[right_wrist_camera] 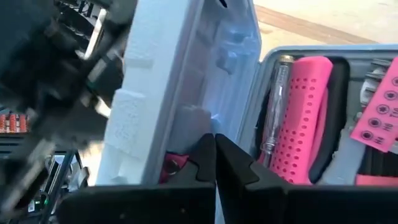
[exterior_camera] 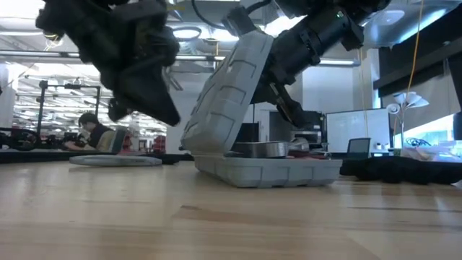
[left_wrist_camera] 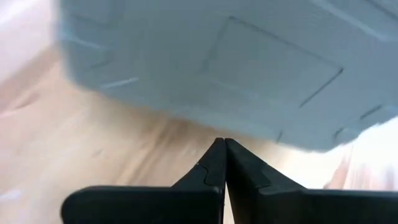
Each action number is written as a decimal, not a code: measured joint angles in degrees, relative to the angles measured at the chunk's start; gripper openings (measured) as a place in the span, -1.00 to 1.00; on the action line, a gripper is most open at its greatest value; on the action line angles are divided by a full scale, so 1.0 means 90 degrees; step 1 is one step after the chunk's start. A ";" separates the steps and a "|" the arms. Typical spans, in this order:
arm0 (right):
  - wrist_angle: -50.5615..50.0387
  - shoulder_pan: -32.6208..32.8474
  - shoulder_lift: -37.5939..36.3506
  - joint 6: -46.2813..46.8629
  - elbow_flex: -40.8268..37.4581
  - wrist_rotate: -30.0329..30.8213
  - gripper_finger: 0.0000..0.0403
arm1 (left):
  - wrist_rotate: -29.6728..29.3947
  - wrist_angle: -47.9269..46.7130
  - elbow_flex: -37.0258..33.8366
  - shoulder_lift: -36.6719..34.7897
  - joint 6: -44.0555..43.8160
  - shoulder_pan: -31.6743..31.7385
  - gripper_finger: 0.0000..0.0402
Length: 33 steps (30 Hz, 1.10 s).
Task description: Prefit tool cases
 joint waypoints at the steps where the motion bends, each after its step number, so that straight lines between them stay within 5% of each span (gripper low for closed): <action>1: 0.0006 0.0000 0.0000 -0.0008 0.0003 0.0002 -1.00 | -0.0048 -0.0394 0.0000 -0.0150 0.0005 -0.0023 -1.00; 10: 0.0071 0.0090 0.0002 -0.0046 0.0267 -0.0103 -1.00 | -0.1720 -0.2999 -0.0011 -0.1557 -0.0540 -0.0467 -1.00; 33: -0.0174 0.0176 0.1834 -0.0507 0.1810 -0.1332 -1.00 | -0.2445 -0.3044 -0.0017 -0.2059 -0.1025 -0.0565 -1.00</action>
